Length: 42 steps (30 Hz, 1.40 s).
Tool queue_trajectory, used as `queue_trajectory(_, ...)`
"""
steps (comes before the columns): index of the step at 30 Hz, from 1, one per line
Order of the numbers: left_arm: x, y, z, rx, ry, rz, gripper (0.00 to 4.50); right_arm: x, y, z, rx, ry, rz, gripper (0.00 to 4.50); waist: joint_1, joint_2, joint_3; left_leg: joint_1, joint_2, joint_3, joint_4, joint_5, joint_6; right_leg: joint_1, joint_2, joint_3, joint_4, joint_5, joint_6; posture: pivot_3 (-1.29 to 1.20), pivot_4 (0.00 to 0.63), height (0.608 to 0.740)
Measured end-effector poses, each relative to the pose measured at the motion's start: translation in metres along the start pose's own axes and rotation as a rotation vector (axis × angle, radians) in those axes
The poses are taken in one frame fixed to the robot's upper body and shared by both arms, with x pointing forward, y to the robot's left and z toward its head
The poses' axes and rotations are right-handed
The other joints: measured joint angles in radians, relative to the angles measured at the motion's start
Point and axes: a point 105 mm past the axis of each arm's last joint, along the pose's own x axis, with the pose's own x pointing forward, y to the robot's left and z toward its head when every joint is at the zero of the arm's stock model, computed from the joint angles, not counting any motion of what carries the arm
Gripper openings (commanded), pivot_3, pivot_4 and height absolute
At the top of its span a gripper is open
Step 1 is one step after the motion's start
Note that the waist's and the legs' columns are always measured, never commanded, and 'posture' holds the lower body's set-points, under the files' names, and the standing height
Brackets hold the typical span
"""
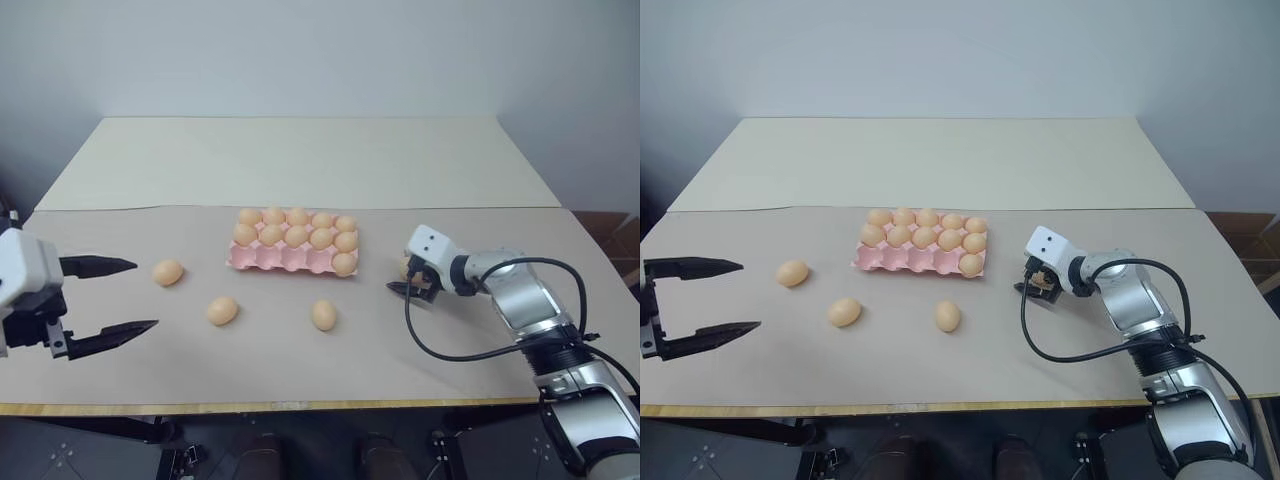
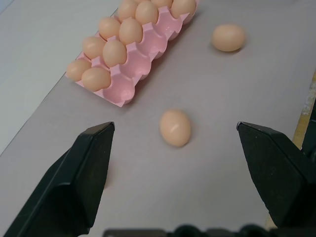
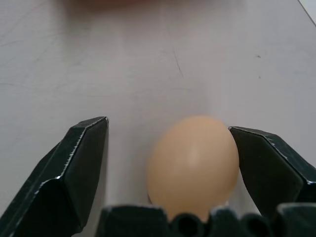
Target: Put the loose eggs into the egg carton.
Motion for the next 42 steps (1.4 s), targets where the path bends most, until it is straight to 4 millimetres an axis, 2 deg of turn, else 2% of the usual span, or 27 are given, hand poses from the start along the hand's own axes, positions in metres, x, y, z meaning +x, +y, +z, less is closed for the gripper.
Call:
queue_trajectory(4, 0.0, 0.0, 0.0, 0.002, -0.001, 0.003, 4.3, -0.002, -0.001, -0.002, 0.024, 0.007, 0.002, 2.36, 0.0, 0.0, 0.0, 0.0, 0.0, 0.0, 0.0, 0.0, 0.0, 0.0, 0.0, 0.0, 0.0, 0.0, 0.0, 0.0, 0.15, 0.74)
queue_trajectory(6, 0.0, 0.0, 0.0, 0.004, -0.002, 0.004, 4.3, -0.004, -0.003, -0.004, 0.026, 0.012, -0.005, 2.04, 0.0, 0.0, 0.0, 0.0, 0.0, 0.0, 0.0, 0.0, 0.0, 0.0, 0.0, 0.0, 0.0, 0.0, 0.0, 0.0, 0.15, 0.74)
queue_trajectory(10, 0.0, 0.002, 0.0, 0.013, -0.006, 0.011, 4.3, -0.006, -0.005, -0.002, 0.023, 0.002, -0.023, 2.03, -0.001, 0.0, 0.0, 0.0, 0.0, 0.0, 0.0, 0.0, 0.0, 0.0, 0.0, 0.0, 0.0, 0.0, 0.0, 0.0, 0.15, 0.74)
queue_trajectory(13, -0.001, 0.001, -0.003, -0.003, 0.002, 0.004, 4.3, -0.01, -0.006, 0.012, -0.012, -0.039, -0.033, 2.03, -0.001, 0.0, 0.0, 0.0, 0.0, -0.001, -0.001, 0.0, 0.0, -0.001, 0.0, 0.0, 0.0, 0.0, 0.0, 0.0, 0.15, 0.74)
queue_trajectory(17, -0.006, -0.003, -0.019, -0.056, 0.057, -0.011, 4.3, -0.016, -0.002, 0.046, -0.09, -0.134, -0.037, 2.03, -0.008, 0.0, 0.0, 0.0, 0.001, -0.001, -0.001, 0.0, 0.0, -0.001, 0.001, 0.001, 0.0, 0.0, 0.0, 0.0, 0.15, 0.74)
queue_trajectory(21, -0.013, -0.007, -0.031, -0.074, 0.118, -0.013, 4.3, -0.015, 0.007, 0.097, -0.114, -0.283, -0.033, 2.03, -0.014, 0.0, 0.0, 0.0, 0.001, -0.001, -0.001, 0.0, 0.0, -0.001, 0.001, 0.0, 0.001, 0.0, 0.0, 0.0, 0.15, 0.74)
queue_trajectory(24, -0.014, -0.009, -0.036, -0.082, 0.119, -0.008, 4.3, -0.008, 0.018, 0.129, -0.102, -0.379, -0.031, 2.03, -0.016, 0.0, 0.0, 0.0, 0.001, -0.002, -0.001, 0.0, 0.0, -0.001, 0.001, 0.0, 0.0, 0.0, 0.0, 0.0, 0.15, 0.74)
queue_trajectory(26, -0.014, -0.009, -0.037, -0.086, 0.118, -0.006, 4.3, 0.0, 0.028, 0.143, -0.094, -0.417, -0.016, 2.03, -0.015, 0.0, 0.0, -0.001, 0.001, -0.002, -0.001, 0.0, 0.0, -0.002, 0.0, 0.0, 0.0, 0.0, 0.0, 0.0, 0.15, 0.74)
queue_trajectory(29, -0.014, -0.009, -0.037, -0.088, 0.118, -0.005, 4.3, 0.016, 0.045, 0.154, -0.075, -0.439, 0.014, 2.03, -0.015, 0.0, 0.0, -0.001, 0.0, -0.002, -0.001, 0.0, 0.0, -0.001, -0.001, -0.001, 0.0, 0.0, 0.0, 0.0, 0.15, 0.74)
queue_trajectory(32, -0.013, -0.01, -0.038, -0.089, 0.116, -0.004, 4.3, 0.031, 0.054, 0.15, -0.065, -0.408, 0.02, 2.03, -0.015, 0.0, 0.0, -0.001, 0.0, -0.002, -0.001, 0.0, 0.0, -0.001, -0.001, -0.001, 0.0, 0.0, 0.0, 0.0, 0.15, 0.74)
queue_trajectory(39, -0.012, -0.011, -0.035, -0.078, 0.114, -0.004, 4.3, 0.043, 0.053, 0.146, -0.063, -0.401, -0.004, 4.39, -0.026, 0.0, 0.0, 0.0, 0.0, -0.002, -0.002, 0.0, 0.0, -0.002, 0.0, -0.001, 0.001, 0.0, 0.0, 0.0, 0.15, 0.74)
queue_trajectory(42, -0.012, -0.011, -0.035, -0.079, 0.114, -0.004, 4.3, 0.047, 0.056, 0.147, -0.078, -0.409, -0.01, 4.45, -0.029, 0.0, 0.0, 0.0, 0.001, -0.003, -0.002, 0.0, 0.0, -0.002, 0.0, -0.001, 0.001, 0.0, 0.0, 0.0, 0.15, 0.74)
